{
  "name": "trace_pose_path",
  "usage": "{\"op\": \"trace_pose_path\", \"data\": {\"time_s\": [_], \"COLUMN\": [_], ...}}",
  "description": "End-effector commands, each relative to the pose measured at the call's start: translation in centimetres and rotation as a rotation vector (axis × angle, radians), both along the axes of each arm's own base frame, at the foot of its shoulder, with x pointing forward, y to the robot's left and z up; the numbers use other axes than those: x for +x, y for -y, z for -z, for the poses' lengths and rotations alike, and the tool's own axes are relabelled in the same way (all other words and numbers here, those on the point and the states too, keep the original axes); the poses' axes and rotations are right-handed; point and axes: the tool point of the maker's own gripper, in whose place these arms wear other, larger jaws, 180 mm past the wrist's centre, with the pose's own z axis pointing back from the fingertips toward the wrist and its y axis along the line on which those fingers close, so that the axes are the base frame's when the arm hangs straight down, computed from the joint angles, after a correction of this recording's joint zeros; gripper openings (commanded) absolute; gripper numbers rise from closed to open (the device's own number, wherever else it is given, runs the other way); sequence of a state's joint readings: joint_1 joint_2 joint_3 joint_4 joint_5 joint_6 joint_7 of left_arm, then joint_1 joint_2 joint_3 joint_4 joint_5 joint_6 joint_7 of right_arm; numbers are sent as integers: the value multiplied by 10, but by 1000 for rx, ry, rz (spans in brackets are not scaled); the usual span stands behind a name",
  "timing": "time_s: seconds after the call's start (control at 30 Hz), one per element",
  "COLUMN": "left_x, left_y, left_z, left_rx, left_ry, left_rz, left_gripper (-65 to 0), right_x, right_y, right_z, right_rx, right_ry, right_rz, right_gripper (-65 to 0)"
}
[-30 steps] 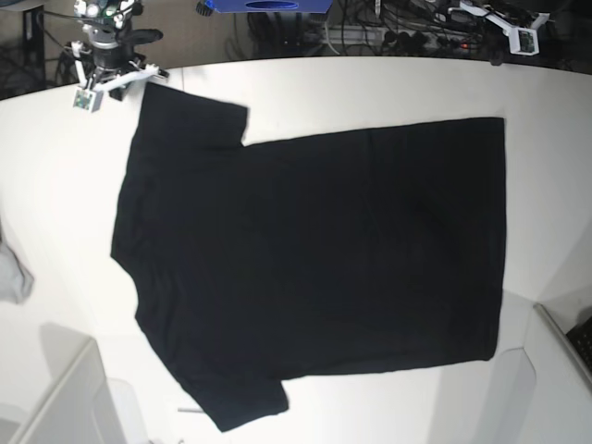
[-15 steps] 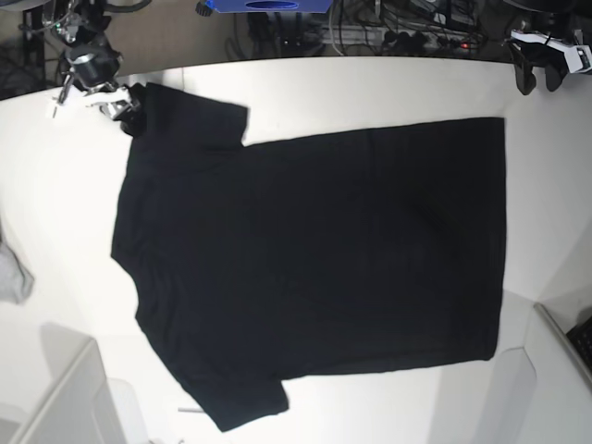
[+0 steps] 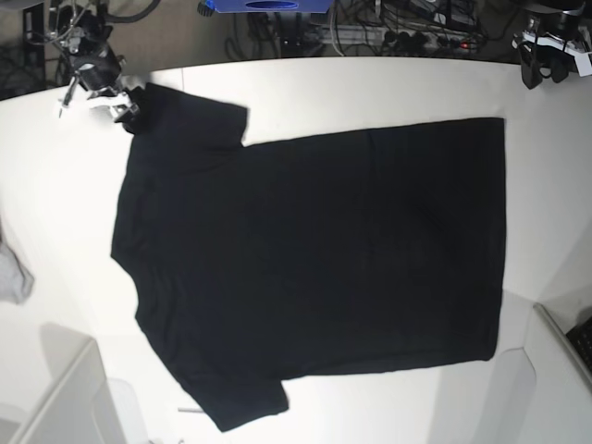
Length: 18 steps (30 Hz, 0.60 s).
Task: Fold the T-shirt properly
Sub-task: 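Grasp the shirt's shoulder corners with right and left grippers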
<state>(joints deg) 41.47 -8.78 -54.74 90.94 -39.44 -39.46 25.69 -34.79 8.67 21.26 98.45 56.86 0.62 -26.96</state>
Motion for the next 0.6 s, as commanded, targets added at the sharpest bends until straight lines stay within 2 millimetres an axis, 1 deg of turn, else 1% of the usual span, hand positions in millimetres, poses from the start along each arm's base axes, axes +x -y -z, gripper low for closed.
{"op": "trace_pose_path", "data": {"time_s": [0.0, 0.07, 0.17, 0.23, 0.33, 0.47, 0.57], "left_x": [6, 7, 12, 13, 22, 29, 38], "left_y": [-4, -3, -3, -2, 8, 23, 26], "left_z": [-13, -13, -13, -12, -8, -1, -1], "left_rx": [16, 16, 13, 10, -10, -42, -51], "left_ry": [39, 42, 53, 53, 63, 59, 77], "left_rz": [13, 14, 13, 14, 41, 77, 83], "left_gripper": [-253, -253, -253, -253, -253, -253, -253], "right_x": [1, 0, -8, -11, -11, -11, -12], "right_y": [0, -5, -11, -14, -16, -39, -46], "right_z": [-2, -1, 6, 9, 10, 13, 15], "right_rx": [1, 11, 35, 47, 50, 82, 94], "right_ry": [14, 30, 4, -15, -20, -27, -28], "right_rz": [-23, -56, -91, -105, -110, -166, -177], "right_gripper": [-233, -240, -303, -332, -336, -336, -342]}}
